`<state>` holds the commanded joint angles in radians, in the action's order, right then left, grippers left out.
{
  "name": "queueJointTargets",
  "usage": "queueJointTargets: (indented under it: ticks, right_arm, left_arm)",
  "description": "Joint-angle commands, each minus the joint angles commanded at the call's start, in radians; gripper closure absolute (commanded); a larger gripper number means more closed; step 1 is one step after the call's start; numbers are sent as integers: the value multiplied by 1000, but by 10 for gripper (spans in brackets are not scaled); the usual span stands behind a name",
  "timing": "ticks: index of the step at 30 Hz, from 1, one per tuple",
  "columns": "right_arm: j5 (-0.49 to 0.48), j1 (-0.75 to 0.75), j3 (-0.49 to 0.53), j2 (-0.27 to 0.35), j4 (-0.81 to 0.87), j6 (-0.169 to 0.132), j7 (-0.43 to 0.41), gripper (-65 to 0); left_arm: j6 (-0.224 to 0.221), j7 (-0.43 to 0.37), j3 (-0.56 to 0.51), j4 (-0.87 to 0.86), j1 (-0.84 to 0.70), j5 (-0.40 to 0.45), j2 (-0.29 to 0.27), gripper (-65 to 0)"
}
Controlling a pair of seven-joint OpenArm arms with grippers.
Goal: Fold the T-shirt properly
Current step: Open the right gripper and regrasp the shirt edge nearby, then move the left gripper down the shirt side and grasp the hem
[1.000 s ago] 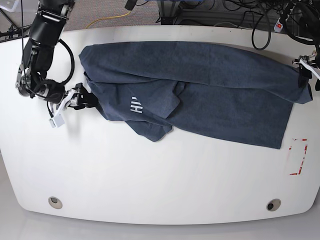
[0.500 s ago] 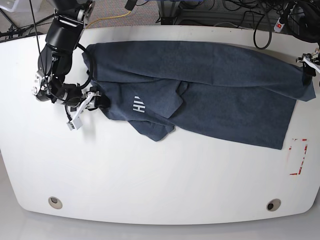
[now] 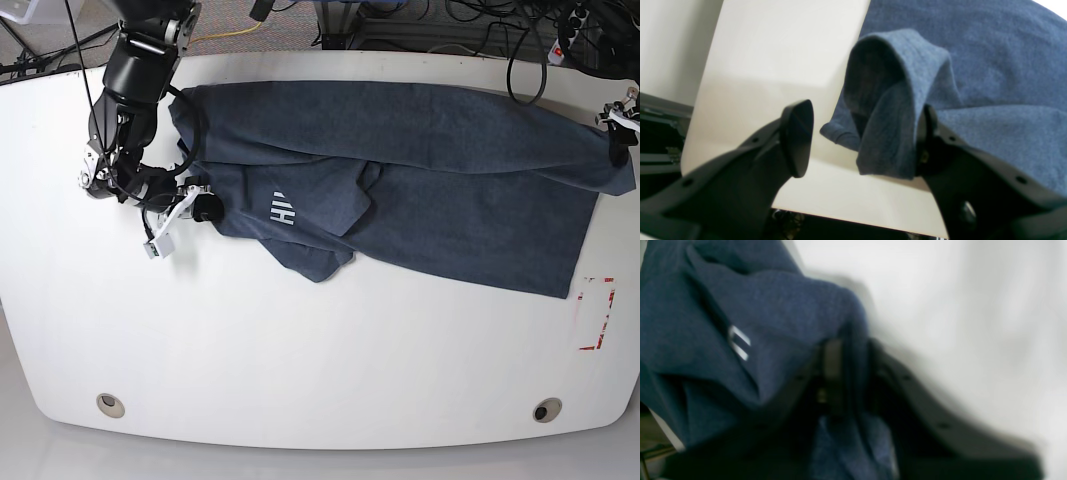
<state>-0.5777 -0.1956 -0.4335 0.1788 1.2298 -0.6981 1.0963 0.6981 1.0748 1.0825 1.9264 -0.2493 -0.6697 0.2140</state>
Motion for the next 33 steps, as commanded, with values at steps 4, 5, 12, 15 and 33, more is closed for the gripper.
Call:
queueJointTargets:
  ticks: [4,5,12,15,33]
  right_arm:
    - [0,-12,0,8,0,0,2,0]
    - [0,-12,0,17,0,0,2,0]
    - [0,-54,0,87,2,0,3,0]
    - [0,-69,0,114,2,0,3,0]
    - [0,-89,0,124,2,0,31,0]
  left_arm:
    - [0,130,34,0,2,-118,8,-344]
    - [0,149,38,0,2,-143,9,-344]
    - [0,213,31,3,-34,-256,104,-349]
    - [0,219,-15,3,-60,-285,146,-350]
    - [0,218,-353,5,-213,-201,313,-346]
